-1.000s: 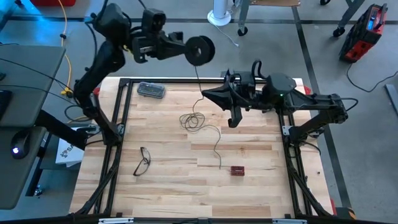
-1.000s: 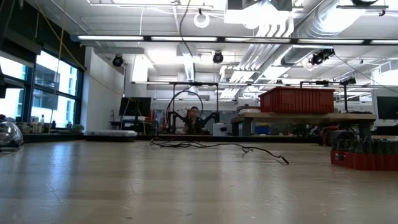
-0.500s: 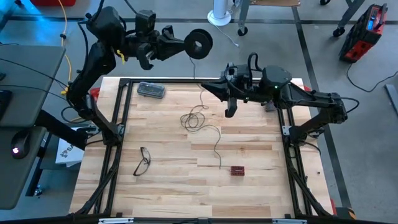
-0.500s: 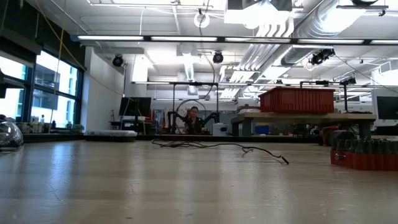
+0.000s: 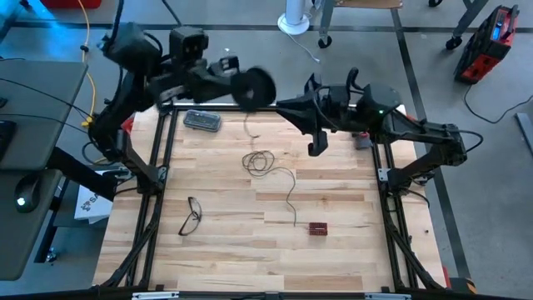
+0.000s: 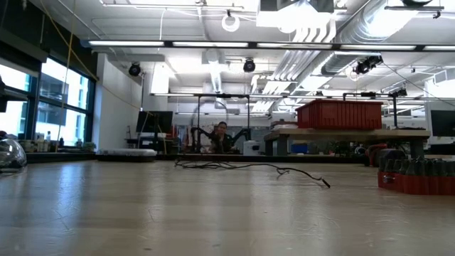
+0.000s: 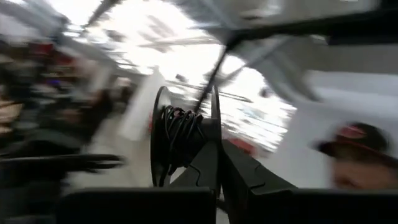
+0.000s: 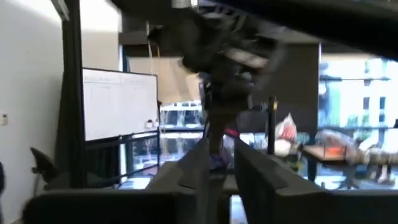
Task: Coil cords
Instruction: Coil the black wire into the spool
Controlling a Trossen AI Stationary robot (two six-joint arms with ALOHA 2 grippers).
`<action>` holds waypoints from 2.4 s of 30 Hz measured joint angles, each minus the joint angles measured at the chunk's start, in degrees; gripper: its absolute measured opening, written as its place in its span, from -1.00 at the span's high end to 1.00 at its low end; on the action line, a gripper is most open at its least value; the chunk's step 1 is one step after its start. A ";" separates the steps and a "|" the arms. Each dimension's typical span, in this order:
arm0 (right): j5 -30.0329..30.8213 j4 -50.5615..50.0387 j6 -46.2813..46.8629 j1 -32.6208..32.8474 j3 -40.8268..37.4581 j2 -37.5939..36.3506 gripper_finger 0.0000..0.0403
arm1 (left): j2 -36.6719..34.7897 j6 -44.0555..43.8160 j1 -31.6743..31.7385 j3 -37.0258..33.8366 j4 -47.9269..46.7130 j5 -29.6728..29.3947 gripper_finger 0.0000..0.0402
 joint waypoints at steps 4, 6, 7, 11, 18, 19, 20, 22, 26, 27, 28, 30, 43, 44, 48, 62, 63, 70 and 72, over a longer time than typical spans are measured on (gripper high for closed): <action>-0.79 1.69 -6.29 -0.04 0.00 0.00 0.50 | 0.03 0.62 -4.51 -0.02 5.84 7.84 1.00; -0.97 1.80 -8.10 -0.04 0.00 0.02 0.47 | -0.05 0.81 -6.67 0.00 8.38 10.15 1.00; -1.33 1.80 -8.53 -0.04 0.00 0.02 0.47 | -0.07 0.19 -7.54 0.00 9.49 10.15 1.00; -3.95 1.79 -8.86 -0.03 0.00 0.04 0.47 | -0.03 -0.09 -9.54 0.00 9.82 5.20 1.00; -4.35 1.34 -11.37 -0.02 0.00 0.07 0.46 | 0.02 4.51 -10.44 0.00 9.83 -1.94 1.00; -4.31 1.36 -11.37 -0.02 0.00 0.09 0.46 | 0.02 5.62 -10.39 0.00 9.80 -3.50 1.00; -4.25 1.38 -11.37 -0.02 0.00 0.19 0.46 | 0.02 7.04 -10.37 0.00 9.77 -5.13 1.00; -3.87 2.13 -11.40 -0.02 0.00 0.69 0.46 | 0.04 9.67 -9.99 0.00 9.66 -7.70 1.00; -2.60 6.51 -11.44 -0.02 0.00 3.07 0.46 | 0.27 12.22 -9.37 0.00 9.52 -10.21 1.00; -1.75 7.82 -11.43 -0.02 0.00 3.74 0.46 | 0.35 12.30 -9.37 0.00 9.61 -10.42 1.00; -0.96 9.46 -11.42 -0.02 0.00 4.58 0.46 | 0.55 12.72 -9.37 0.00 9.61 -11.01 1.00; -0.34 12.98 -11.40 -0.05 0.00 6.13 0.47 | 0.87 14.66 -9.37 0.00 9.61 -12.96 1.00; -9.24 11.81 -0.77 0.00 0.00 9.44 0.47 | 1.09 17.57 -5.68 -0.02 6.41 -15.61 1.00; -9.32 11.67 -0.77 0.02 0.00 9.42 0.47 | 1.09 17.16 -5.29 -0.02 6.34 -15.71 1.00; -4.82 9.50 -2.64 0.07 0.00 9.44 0.47 | 1.09 16.75 -4.54 -0.02 6.14 -15.71 1.00; -2.52 10.55 -7.03 0.91 0.00 9.38 0.47 | 1.13 17.10 -4.59 -0.02 4.79 -15.59 1.00; -2.50 10.81 -6.98 1.02 0.00 9.38 0.47 | 1.13 17.10 -4.60 -0.02 4.87 -15.59 1.00; 1.27 9.22 -7.99 1.25 0.00 9.73 0.47 | 1.13 17.15 -4.60 -0.02 4.88 -15.60 1.00; 1.84 9.05 -8.33 1.22 0.00 9.84 0.47 | 1.13 17.15 -4.60 -0.02 5.12 -15.62 1.00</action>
